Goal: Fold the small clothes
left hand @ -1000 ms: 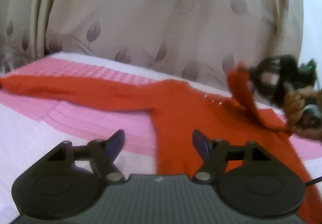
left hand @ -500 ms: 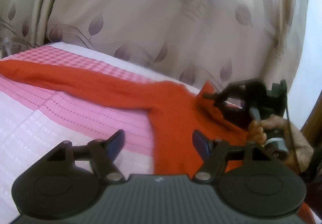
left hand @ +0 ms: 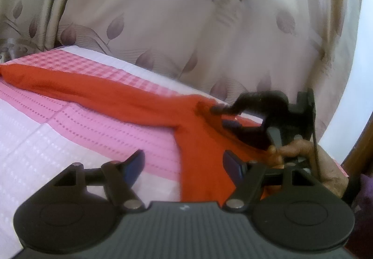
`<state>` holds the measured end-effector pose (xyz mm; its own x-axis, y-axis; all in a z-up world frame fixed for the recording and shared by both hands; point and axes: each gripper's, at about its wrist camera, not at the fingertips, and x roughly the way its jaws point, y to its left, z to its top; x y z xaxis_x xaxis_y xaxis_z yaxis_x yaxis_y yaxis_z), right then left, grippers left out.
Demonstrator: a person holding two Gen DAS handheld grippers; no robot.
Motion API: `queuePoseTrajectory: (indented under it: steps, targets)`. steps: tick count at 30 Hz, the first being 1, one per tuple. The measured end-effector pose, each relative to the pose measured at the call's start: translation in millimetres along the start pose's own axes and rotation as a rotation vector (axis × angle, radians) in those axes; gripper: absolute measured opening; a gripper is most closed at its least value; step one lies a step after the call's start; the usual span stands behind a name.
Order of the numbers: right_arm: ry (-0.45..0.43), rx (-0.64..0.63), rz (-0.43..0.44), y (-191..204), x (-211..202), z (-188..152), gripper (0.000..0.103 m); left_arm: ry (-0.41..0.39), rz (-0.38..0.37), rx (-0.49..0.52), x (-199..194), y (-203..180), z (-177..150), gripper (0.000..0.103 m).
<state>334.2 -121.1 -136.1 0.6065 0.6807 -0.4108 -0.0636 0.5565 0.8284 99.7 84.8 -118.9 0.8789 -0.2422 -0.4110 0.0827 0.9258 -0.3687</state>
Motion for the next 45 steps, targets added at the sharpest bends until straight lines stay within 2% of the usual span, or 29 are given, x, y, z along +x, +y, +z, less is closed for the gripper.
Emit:
queuePoseTrajectory:
  steps: [2,5,7,10,14,18,23,27,29,30,34,37,38,39,41,45]
  targets:
    - [0.003,-0.008,0.014,2.4,-1.2,0.2,0.041,-0.003,0.004,-0.009,-0.8,1.8,0.9,0.074]
    - [-0.003,0.016,0.049,1.4,-4.0,0.3,0.047,0.005,0.022,-0.036,-1.0,7.1,6.2,0.074]
    - [0.009,0.003,0.047,0.7,-1.0,-2.0,0.047,0.010,0.033,-0.069,-2.6,14.9,12.1,0.074]
    - [0.029,-0.116,-0.032,11.6,5.8,-5.9,0.035,-0.007,0.071,-0.117,-7.8,31.2,26.1,0.074]
    - [0.031,-0.167,-0.055,15.5,9.1,-8.3,0.031,-0.027,0.135,-0.187,-12.8,61.1,46.9,0.074]
    - [0.023,-0.188,-0.066,18.1,7.8,-10.1,0.031,-0.038,0.204,-0.273,-14.1,101.0,63.9,0.073]
    - [-0.041,-0.176,-0.028,18.6,-8.2,-18.1,0.036,-0.042,0.264,-0.370,-7.9,153.8,81.6,0.072]
    - [-0.040,-0.240,-0.018,25.7,-16.6,-28.1,0.037,-0.064,0.337,-0.478,-3.0,198.3,95.4,0.072]
    - [-0.027,-0.247,-0.013,26.6,-16.7,-30.3,0.038,-0.057,0.350,-0.551,0.2,221.4,99.8,0.072]
    - [-0.026,-0.251,-0.015,27.3,-16.7,-30.3,0.038,-0.057,0.361,-0.584,2.1,232.0,101.4,0.067]
    - [-0.012,-0.261,-0.021,29.5,-14.6,-30.7,0.041,-0.084,0.354,-0.628,6.6,254.6,110.5,0.065]
    - [-0.011,-0.260,-0.019,29.4,-15.6,-32.3,0.042,-0.072,0.367,-0.624,16.2,261.3,117.7,0.048]
    - [-0.013,-0.258,-0.019,29.6,-15.5,-32.8,0.042,-0.063,0.370,-0.625,20.5,263.8,119.4,0.036]
    - [-0.014,-0.255,-0.019,29.1,-15.8,-33.0,0.042,-0.053,0.373,-0.630,24.1,267.0,120.0,0.020]
    - [-0.018,-0.244,-0.018,27.1,-16.7,-33.1,0.044,-0.028,0.379,-0.638,31.3,272.3,119.5,0.005]
    - [-0.026,-0.216,-0.011,21.8,-18.5,-31.3,0.044,-0.040,0.407,-0.557,36.1,265.0,122.4,0.004]
